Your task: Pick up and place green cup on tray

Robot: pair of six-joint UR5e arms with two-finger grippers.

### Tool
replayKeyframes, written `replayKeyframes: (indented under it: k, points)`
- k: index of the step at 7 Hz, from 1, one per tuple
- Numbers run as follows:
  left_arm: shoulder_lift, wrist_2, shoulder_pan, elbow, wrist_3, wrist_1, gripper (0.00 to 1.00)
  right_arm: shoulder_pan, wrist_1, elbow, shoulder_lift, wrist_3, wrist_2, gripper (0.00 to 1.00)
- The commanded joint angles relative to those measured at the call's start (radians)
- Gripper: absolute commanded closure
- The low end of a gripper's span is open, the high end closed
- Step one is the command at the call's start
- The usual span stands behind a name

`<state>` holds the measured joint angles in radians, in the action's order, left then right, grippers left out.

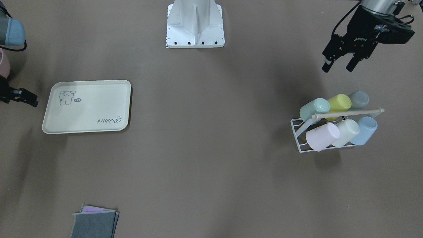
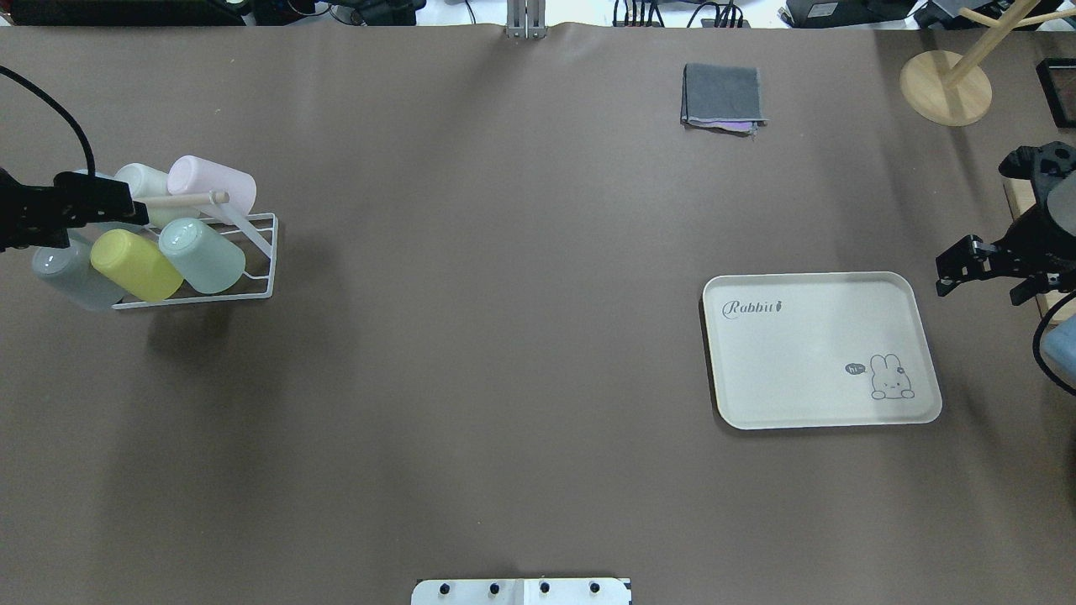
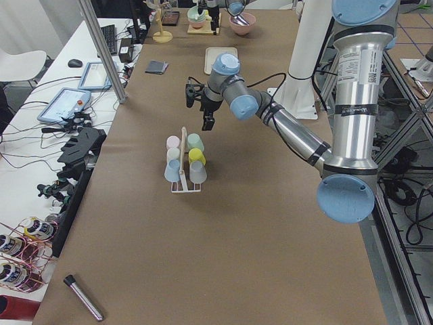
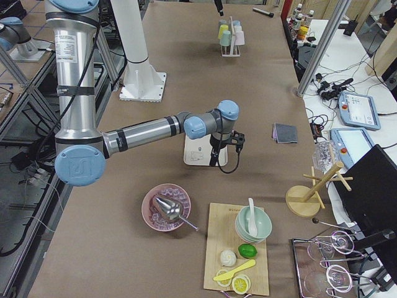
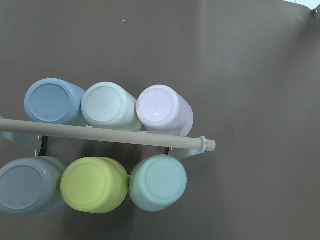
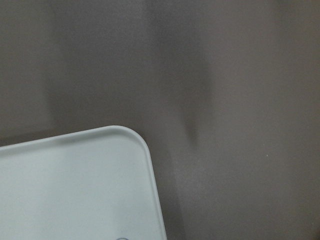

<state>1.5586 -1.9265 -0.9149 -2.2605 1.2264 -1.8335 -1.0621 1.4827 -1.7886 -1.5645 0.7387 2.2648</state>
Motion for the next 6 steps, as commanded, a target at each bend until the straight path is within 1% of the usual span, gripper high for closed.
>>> replayKeyframes:
  k: [1, 2, 3, 4, 5, 6]
  points:
    - [-0.050, 0.227, 0.140, -0.060, 0.035, -0.001, 0.02, 0.043, -0.167, 0.121, 0.012, 0.062, -0.010, 0.02]
    - [-0.081, 0.412, 0.244, -0.065, 0.035, -0.024, 0.02, 0.060, -0.198, 0.135, 0.018, 0.089, -0.010, 0.04]
    - [-0.148, 0.611, 0.349, -0.065, 0.036, -0.100, 0.02, 0.074, -0.200, 0.135, 0.024, 0.100, -0.010, 0.06]
    - [-0.202, 0.746, 0.411, -0.065, 0.035, -0.137, 0.02, 0.077, -0.203, 0.133, 0.027, 0.102, -0.008, 0.12]
    - [-0.219, 0.794, 0.439, -0.064, 0.032, -0.139, 0.02, 0.083, -0.217, 0.133, 0.023, 0.102, -0.008, 0.18]
    - [-0.254, 0.881, 0.489, -0.059, 0.025, -0.142, 0.02, 0.088, -0.246, 0.135, 0.011, 0.102, -0.007, 0.21]
